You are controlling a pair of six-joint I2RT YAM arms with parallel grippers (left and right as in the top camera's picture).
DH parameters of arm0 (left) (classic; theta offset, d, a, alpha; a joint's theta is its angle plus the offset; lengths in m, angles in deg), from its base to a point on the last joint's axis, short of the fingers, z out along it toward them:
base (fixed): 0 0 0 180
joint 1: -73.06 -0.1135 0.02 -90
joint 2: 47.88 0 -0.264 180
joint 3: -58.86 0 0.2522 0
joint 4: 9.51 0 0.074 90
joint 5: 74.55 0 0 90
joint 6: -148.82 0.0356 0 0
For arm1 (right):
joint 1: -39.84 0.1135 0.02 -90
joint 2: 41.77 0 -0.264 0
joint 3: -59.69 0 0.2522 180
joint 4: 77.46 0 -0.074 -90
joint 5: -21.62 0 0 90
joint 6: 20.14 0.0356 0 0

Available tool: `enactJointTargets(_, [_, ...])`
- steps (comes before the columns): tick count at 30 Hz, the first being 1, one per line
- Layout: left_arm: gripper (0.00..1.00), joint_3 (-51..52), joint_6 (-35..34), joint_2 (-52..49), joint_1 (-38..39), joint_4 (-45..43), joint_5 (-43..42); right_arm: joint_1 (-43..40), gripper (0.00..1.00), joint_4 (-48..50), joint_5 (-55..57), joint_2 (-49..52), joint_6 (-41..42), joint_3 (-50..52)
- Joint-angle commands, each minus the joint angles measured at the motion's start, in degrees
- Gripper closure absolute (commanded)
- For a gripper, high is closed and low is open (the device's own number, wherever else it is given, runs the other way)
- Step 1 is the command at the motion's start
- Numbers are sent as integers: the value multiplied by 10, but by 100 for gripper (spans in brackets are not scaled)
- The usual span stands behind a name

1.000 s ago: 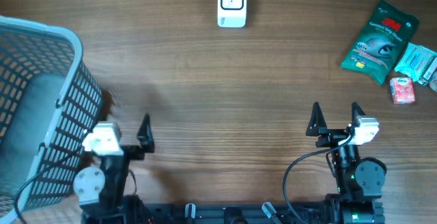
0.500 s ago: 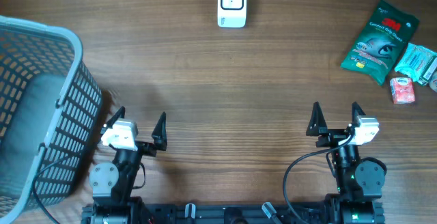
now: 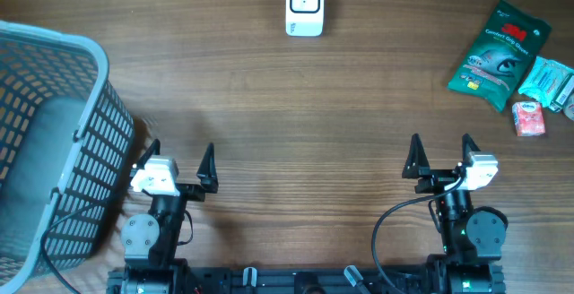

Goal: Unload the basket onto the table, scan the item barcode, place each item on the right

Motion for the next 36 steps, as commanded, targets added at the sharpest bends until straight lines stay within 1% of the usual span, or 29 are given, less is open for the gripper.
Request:
enactJointTargets(1, [0, 7, -9, 5, 3, 0, 13, 3, 0, 2, 9, -7, 8, 1])
enactJointTargets(18, [0, 7, -9, 5, 2, -1, 9, 3, 0, 2, 9, -7, 8, 1])
enactJointTargets(36, [0, 7, -9, 4, -17, -2, 9, 3, 0, 2, 9, -6, 8, 1])
